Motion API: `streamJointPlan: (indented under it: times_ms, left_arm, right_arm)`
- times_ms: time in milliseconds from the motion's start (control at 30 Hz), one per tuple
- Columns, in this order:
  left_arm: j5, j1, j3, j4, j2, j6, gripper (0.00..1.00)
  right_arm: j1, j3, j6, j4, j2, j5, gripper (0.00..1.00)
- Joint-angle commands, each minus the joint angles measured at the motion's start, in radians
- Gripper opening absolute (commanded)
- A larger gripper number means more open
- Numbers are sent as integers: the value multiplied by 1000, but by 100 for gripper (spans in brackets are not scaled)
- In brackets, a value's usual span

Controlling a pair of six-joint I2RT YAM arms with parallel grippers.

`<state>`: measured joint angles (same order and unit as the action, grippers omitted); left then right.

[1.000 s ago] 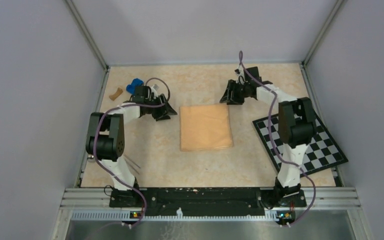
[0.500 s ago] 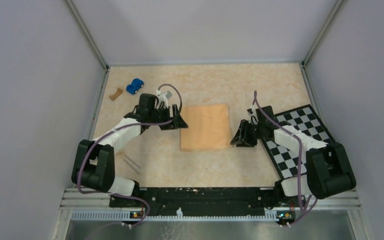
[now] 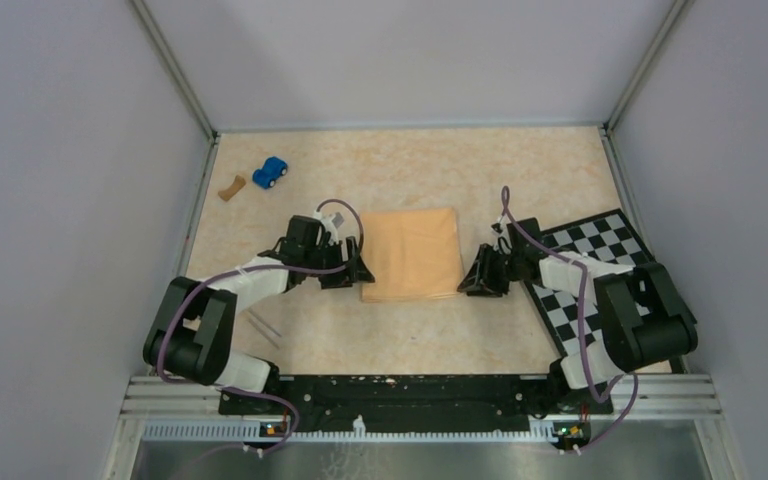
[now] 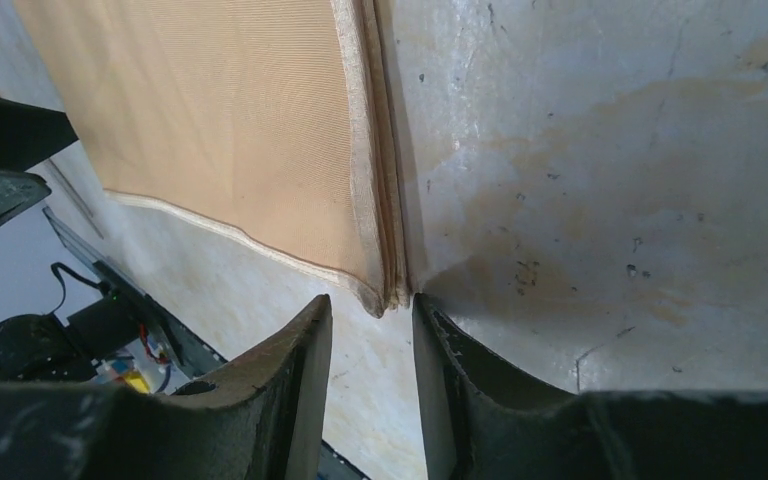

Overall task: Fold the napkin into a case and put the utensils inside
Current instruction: Pick up the top corner of the square-folded napkin from the center of the board.

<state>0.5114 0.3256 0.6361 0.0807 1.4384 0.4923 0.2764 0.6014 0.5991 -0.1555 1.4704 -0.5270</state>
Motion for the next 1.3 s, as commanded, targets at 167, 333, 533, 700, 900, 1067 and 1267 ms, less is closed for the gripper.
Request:
streamJointPlan:
  times_ms: [167, 333, 533, 700, 900, 1067, 1267]
  left_arm:
    - [-8, 26, -22, -105, 29, 17, 77]
    - [-3, 31, -31, -123, 39, 23, 77]
    - [-5, 36, -33, -123, 39, 21, 77]
    - [-4, 37, -33, -122, 33, 22, 77]
    - [-7, 38, -35, -121, 29, 20, 77]
    - [-6, 39, -44, -121, 23, 20, 77]
    - [-4, 39, -48, -127, 23, 24, 77]
  right_arm:
    - [-8, 42, 5, 33, -23, -26, 32]
    - [-8, 52, -1, 3, -42, -24, 32]
    - [-7, 63, -8, -13, -56, -17, 33]
    - [-7, 65, -6, 0, -41, -30, 34]
    - [-7, 50, -2, 15, -29, -9, 35]
    - [-7, 42, -4, 26, -19, -6, 36]
    - [-6, 31, 14, 65, -2, -45, 35]
